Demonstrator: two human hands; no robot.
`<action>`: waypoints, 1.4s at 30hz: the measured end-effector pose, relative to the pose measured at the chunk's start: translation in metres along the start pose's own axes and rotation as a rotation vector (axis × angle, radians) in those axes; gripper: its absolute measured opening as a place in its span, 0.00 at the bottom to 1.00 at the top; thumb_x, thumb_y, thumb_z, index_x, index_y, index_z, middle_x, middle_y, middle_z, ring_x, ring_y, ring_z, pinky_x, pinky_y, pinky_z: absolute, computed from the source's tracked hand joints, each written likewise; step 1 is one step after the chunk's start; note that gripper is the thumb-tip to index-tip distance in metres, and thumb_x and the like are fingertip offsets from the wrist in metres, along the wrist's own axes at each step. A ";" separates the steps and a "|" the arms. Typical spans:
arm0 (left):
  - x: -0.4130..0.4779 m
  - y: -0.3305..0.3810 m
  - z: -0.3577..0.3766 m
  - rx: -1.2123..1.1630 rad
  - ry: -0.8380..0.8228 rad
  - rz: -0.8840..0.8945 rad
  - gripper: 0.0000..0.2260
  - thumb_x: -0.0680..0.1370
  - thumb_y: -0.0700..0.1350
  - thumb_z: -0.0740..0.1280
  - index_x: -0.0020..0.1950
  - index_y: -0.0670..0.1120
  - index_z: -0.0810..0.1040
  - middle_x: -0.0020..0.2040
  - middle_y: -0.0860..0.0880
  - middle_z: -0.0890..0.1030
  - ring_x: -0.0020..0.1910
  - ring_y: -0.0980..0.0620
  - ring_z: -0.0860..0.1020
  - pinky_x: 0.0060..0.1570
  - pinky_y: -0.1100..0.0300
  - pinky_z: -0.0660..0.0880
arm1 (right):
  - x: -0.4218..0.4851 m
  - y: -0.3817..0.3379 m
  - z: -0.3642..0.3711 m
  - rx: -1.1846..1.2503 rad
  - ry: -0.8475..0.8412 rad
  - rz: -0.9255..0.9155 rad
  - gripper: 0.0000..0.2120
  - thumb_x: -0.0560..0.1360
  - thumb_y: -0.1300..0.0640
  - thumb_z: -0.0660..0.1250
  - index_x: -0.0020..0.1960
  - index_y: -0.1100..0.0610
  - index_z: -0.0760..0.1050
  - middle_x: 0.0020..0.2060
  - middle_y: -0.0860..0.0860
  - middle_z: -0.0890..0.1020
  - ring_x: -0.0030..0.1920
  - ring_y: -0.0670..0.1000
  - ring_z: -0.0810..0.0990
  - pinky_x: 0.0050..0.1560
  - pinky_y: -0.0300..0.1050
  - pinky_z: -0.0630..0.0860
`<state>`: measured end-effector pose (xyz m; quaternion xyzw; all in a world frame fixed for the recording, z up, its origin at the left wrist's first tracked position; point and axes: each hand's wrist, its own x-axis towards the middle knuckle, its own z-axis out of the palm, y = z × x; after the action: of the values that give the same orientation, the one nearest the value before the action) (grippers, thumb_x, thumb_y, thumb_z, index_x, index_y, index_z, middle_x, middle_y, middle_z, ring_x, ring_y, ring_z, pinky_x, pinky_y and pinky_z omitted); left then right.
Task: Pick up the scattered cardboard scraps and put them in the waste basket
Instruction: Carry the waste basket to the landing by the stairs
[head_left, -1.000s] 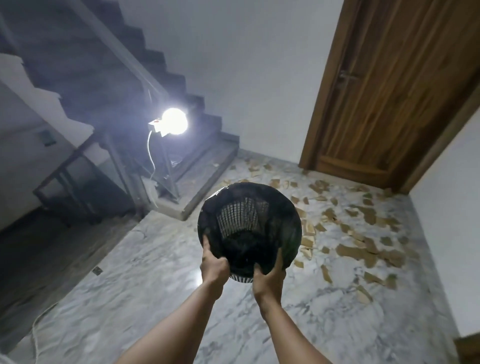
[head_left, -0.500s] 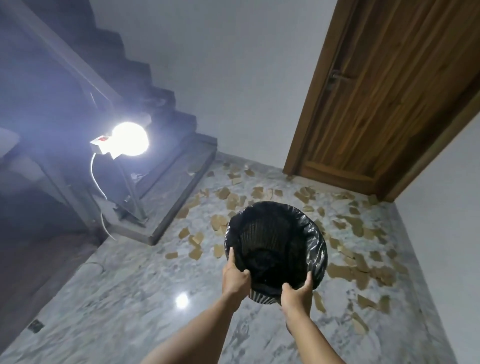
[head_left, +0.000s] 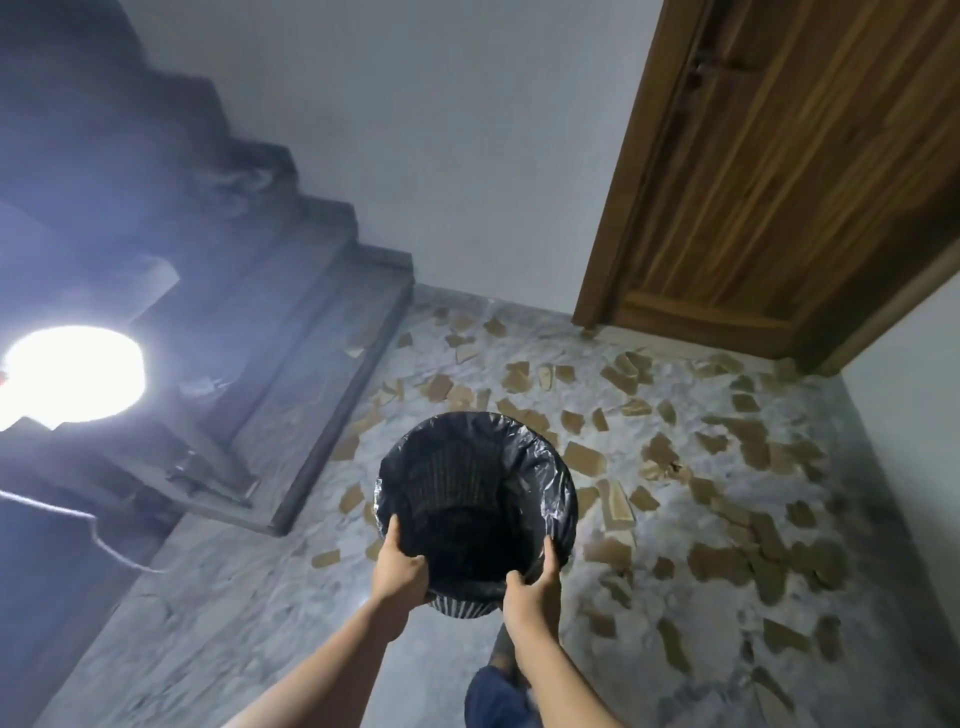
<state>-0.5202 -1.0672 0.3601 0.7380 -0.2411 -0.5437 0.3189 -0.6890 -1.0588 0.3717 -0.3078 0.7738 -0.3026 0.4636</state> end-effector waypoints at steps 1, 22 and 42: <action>0.020 0.008 0.007 -0.009 0.020 -0.009 0.35 0.70 0.35 0.61 0.72 0.64 0.63 0.55 0.48 0.82 0.32 0.45 0.81 0.31 0.37 0.80 | 0.024 -0.005 0.011 0.000 -0.003 0.000 0.35 0.75 0.65 0.65 0.78 0.47 0.59 0.75 0.57 0.66 0.69 0.60 0.72 0.65 0.55 0.72; 0.608 0.043 0.258 0.174 -0.307 0.291 0.36 0.80 0.39 0.67 0.81 0.58 0.51 0.67 0.44 0.75 0.53 0.37 0.81 0.50 0.40 0.81 | 0.624 0.023 0.181 0.213 0.239 -0.116 0.33 0.79 0.67 0.61 0.78 0.45 0.56 0.74 0.51 0.66 0.68 0.54 0.72 0.67 0.51 0.73; 0.813 0.026 0.342 0.385 -0.246 0.665 0.38 0.74 0.50 0.75 0.79 0.50 0.60 0.65 0.45 0.79 0.61 0.41 0.79 0.61 0.47 0.77 | 0.821 0.079 0.218 0.430 0.012 -0.267 0.37 0.80 0.71 0.61 0.80 0.45 0.51 0.74 0.55 0.67 0.59 0.56 0.78 0.62 0.57 0.77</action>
<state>-0.6100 -1.7270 -0.2186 0.5953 -0.6007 -0.4400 0.3020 -0.8198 -1.6701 -0.2084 -0.2997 0.6470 -0.5204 0.4698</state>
